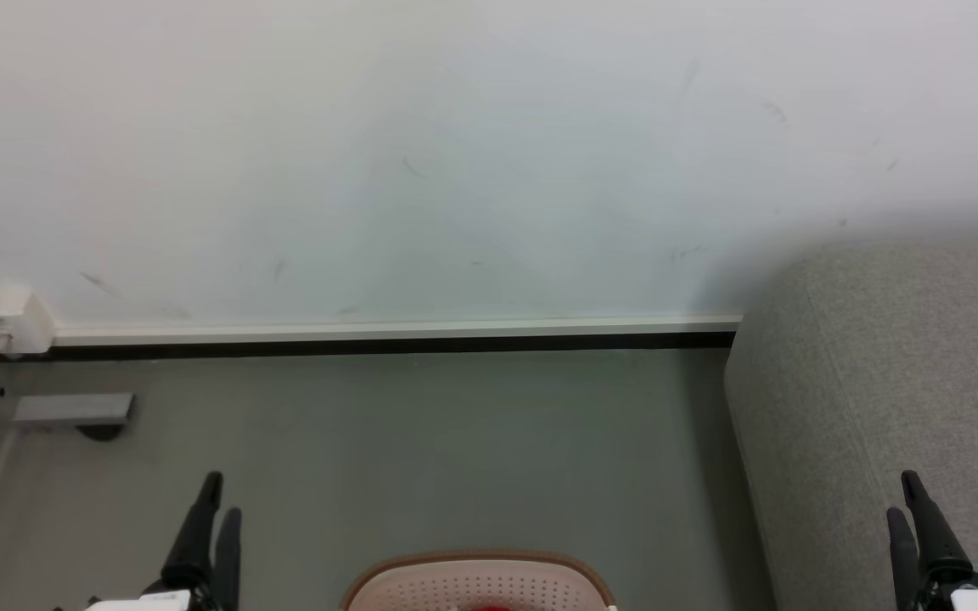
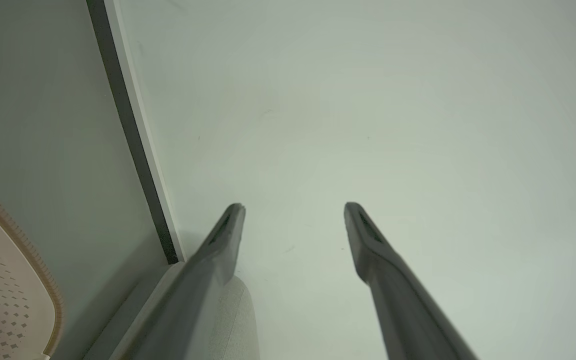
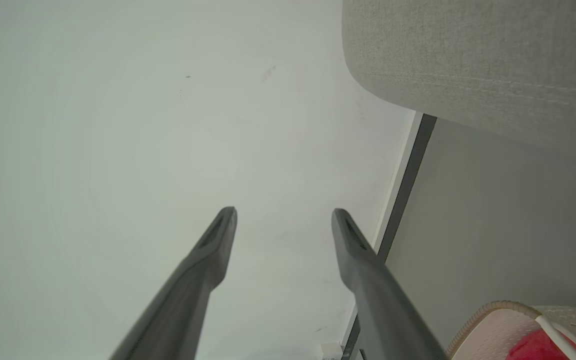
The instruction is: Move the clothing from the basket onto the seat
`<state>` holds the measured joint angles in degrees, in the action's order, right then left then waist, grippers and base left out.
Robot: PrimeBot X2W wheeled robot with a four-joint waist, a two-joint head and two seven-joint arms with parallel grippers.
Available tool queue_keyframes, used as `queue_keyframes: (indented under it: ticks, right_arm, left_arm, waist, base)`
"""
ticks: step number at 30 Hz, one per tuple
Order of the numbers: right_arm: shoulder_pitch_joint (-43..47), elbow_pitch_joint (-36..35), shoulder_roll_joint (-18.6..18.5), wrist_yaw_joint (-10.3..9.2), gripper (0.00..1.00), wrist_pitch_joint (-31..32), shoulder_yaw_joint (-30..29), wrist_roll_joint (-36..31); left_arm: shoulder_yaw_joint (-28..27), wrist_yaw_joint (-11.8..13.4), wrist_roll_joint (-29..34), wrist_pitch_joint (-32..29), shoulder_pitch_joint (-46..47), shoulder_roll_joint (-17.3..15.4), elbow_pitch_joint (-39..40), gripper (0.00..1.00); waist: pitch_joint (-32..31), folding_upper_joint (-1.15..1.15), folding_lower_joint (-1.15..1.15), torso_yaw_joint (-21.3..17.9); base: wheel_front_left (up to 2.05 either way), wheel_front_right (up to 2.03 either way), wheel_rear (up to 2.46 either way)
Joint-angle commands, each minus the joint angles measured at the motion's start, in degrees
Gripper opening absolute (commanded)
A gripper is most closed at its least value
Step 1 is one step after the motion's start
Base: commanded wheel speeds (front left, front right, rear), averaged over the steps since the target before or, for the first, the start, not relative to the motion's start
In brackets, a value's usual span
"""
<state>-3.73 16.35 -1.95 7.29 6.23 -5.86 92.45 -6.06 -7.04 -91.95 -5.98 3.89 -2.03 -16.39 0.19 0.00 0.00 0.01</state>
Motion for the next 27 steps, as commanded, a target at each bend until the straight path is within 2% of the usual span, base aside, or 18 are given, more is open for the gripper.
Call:
queue_keyframes:
  ticks: [1,11,21,27]
  right_arm:
    - [-1.1,-1.4,-0.5,0.16,1.00,-0.7,0.4,0.0]
    - [-1.9,-4.0,-1.0,0.18,1.00,-3.6,3.1,-1.8]
    - [-2.6,-5.9,-1.7,0.19,1.00,-6.2,5.7,-7.2]
    - [-2.9,-6.9,-1.9,0.20,1.00,-7.6,7.1,-11.7]
  left_arm:
    - [0.2,-0.2,-0.1,0.7,1.1,-0.2,1.1,1.00]
    - [1.2,-0.2,1.9,3.5,1.6,-0.4,2.9,1.00]
    - [1.6,-0.3,9.7,6.0,1.6,-0.5,5.4,1.00]
    - [1.3,-0.3,17.3,7.3,1.7,-0.5,6.0,1.00]
  waist:
    - [0.0,0.00,0.00,0.0]
    - [0.1,0.00,0.00,0.0]
    - [0.1,0.00,0.00,0.0]
    - [0.0,0.00,0.00,-0.1]
  base:
    - [0.00,0.00,0.00]
    - [0.00,0.00,0.00]
    - [0.00,0.00,0.00]
    - [0.00,0.00,0.00]
